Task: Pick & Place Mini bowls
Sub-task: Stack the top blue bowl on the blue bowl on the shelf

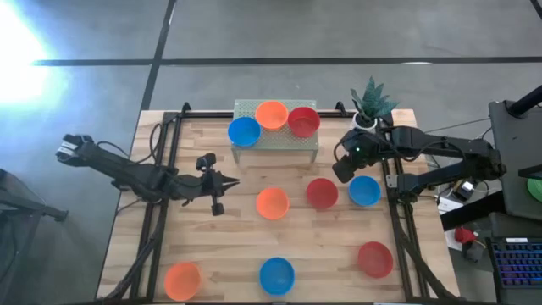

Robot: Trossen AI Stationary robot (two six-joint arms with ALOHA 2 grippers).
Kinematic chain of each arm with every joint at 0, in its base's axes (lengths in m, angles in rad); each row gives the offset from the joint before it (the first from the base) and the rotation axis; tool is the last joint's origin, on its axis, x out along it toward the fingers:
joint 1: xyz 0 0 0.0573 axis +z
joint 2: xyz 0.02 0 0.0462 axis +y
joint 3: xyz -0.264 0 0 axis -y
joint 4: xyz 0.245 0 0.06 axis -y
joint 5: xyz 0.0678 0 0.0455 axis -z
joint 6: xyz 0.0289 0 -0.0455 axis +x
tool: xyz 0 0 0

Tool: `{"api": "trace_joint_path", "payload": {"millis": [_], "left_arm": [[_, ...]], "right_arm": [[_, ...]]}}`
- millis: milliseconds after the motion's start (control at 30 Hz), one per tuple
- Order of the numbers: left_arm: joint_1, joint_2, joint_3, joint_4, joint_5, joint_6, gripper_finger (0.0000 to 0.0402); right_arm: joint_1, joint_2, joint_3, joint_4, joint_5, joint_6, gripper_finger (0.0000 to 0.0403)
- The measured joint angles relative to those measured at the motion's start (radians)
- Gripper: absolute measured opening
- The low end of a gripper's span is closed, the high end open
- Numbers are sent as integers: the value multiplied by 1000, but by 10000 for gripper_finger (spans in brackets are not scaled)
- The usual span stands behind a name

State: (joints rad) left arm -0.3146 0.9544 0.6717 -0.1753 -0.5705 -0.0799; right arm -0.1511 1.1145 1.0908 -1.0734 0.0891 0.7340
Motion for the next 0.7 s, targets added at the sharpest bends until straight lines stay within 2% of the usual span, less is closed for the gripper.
{"api": "trace_joint_path", "payload": {"millis": [467, 700], "left_arm": [[-22, -20, 9, 19, 0, 87, 20], [-22, -25, 9, 19, 0, 120, 20]], "right_arm": [[111, 0, -131, -22, -19, 283, 63], [154, 0, -197, -22, -38, 323, 63]]}}
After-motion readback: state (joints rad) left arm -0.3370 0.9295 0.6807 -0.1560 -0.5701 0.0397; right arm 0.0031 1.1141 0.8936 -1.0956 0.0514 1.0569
